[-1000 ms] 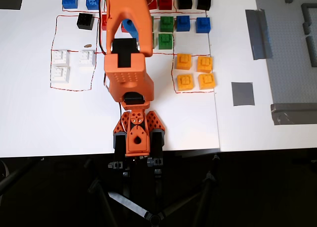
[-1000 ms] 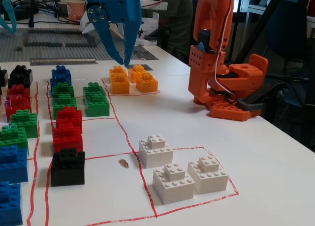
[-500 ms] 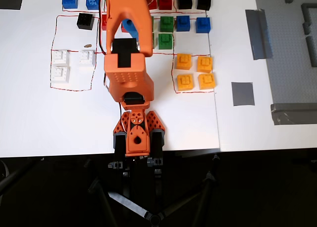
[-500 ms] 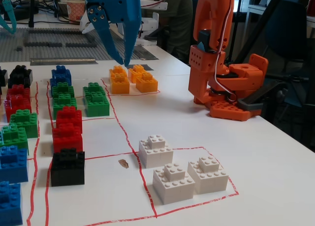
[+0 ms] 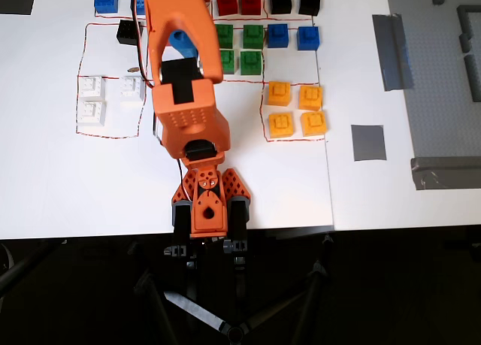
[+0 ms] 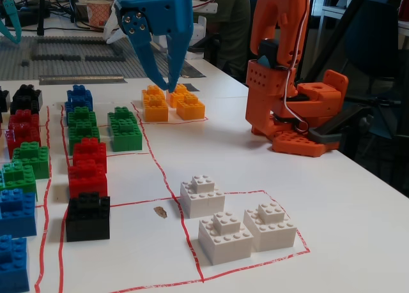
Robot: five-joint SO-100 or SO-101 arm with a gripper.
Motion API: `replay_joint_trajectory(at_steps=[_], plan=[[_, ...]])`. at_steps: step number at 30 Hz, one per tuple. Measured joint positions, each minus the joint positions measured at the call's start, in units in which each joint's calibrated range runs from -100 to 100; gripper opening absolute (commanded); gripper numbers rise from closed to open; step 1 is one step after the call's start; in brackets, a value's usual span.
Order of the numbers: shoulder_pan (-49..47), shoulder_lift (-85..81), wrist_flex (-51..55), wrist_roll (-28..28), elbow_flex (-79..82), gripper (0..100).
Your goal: Grab the block and put it in the grey marker
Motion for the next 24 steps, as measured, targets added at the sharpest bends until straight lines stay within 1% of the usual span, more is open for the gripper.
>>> replay_joint_trajectory(at_steps=[4, 8, 12, 13, 18, 24], plan=[[-4.51, 0.00, 0.00, -0.83, -1.98, 0], [-8.85, 1.65, -0.16, -2.10, -7.73, 0], [-14.06, 3.92, -3.36, -3.13, -8.99, 1], [-14.68, 5.05, -4.00, -3.37, -9.35, 3], [-15.04, 10.19, -4.73, -3.86, -13.22, 18], [-15.21, 10.36, -7.69, -4.69, -13.04, 27]])
